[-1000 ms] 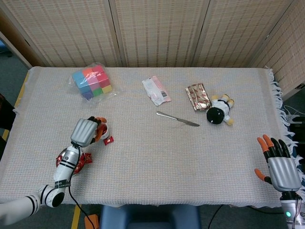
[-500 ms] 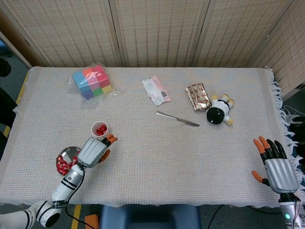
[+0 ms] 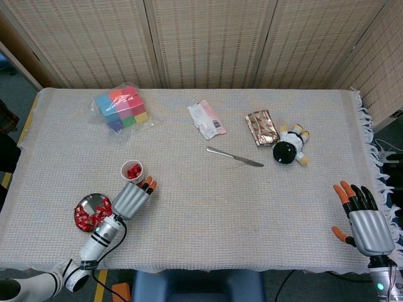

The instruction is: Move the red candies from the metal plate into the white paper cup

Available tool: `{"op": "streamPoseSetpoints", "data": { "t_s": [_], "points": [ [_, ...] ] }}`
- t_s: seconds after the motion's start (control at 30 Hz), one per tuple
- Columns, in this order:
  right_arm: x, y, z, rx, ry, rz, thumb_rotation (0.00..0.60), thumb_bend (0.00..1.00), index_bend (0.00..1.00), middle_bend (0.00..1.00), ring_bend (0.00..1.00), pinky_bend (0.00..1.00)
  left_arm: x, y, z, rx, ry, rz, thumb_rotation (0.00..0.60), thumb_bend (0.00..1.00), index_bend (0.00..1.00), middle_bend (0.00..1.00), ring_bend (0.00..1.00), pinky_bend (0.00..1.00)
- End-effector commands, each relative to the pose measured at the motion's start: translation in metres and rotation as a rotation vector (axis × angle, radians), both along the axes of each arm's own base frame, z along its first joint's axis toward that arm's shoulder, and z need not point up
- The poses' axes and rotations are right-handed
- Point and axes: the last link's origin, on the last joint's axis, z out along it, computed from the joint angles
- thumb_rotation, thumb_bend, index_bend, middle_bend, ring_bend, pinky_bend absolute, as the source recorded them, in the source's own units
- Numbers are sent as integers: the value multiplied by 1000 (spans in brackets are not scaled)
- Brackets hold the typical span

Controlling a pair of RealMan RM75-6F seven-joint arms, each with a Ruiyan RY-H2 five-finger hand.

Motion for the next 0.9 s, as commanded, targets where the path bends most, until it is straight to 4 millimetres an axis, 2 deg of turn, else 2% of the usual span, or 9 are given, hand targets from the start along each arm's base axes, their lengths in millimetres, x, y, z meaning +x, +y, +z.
{"op": "streamPoseSetpoints", "data": {
  "t_s": [0.03, 0.4, 0.7, 0.9],
  "points": [
    [0, 0, 0, 0, 1, -2, 600, 115, 0, 0, 0, 0, 1, 1, -9, -6, 35, -14, 600, 483, 245, 252, 923, 1000],
    [0, -1, -1, 4, 1, -5, 600, 115, 0, 0, 0, 0, 2, 14, -21, -20, 57, 4, 600, 500, 265, 307, 923, 1000],
    [-2, -2, 1, -3, -3, -11, 600, 115, 0, 0, 0, 0, -1, 28, -21, -11, 67, 36, 600, 500, 292, 351, 923, 1000],
    [0, 0, 1, 1, -6, -2, 600, 115, 0, 0, 0, 0, -7, 28, -24, -26, 75, 65, 600, 500, 298, 358, 923, 1000]
  ]
}}
